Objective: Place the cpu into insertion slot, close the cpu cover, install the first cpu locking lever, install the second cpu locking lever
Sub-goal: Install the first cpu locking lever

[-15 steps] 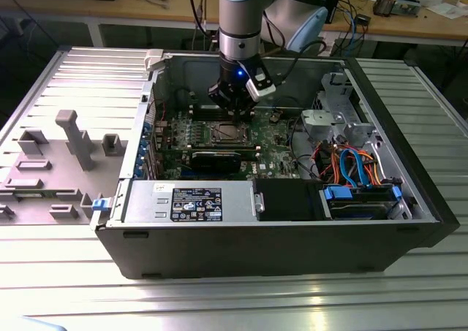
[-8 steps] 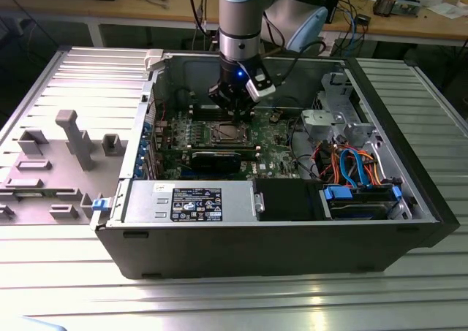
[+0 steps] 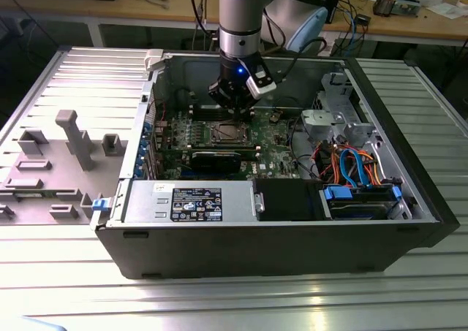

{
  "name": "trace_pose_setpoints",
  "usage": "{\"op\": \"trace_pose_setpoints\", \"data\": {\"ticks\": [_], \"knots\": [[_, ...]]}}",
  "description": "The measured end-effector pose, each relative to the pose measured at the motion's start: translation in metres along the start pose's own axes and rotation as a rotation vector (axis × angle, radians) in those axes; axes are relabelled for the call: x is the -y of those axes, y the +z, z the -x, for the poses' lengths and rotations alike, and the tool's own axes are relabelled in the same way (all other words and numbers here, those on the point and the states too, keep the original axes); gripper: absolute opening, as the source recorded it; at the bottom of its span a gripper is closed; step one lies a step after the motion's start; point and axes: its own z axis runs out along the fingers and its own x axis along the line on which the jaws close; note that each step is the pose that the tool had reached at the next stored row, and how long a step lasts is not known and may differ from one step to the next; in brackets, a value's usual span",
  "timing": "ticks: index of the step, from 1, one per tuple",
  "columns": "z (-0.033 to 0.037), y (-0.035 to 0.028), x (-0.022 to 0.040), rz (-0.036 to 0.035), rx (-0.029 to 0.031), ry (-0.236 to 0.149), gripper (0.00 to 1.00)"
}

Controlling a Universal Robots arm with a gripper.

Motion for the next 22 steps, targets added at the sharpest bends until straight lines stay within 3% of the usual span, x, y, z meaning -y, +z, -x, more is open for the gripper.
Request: {"op": "trace_pose_setpoints", "data": {"ticks": [13, 16, 18, 22], "knots": [[-0.0002, 0.0051, 0.0001, -0.0229, -0.0007, -0.001, 0.11], [-0.0003, 0.0064, 0.0000, -0.0242, -0.0007, -0.001, 0.11], [-0.0003, 0.0069, 0.0000, -0.0190, -0.0006, -0.001, 0.11], [-0.0003, 0.0072, -0.0002, 0.0079, 0.0005, 0.000, 0.11]]}}
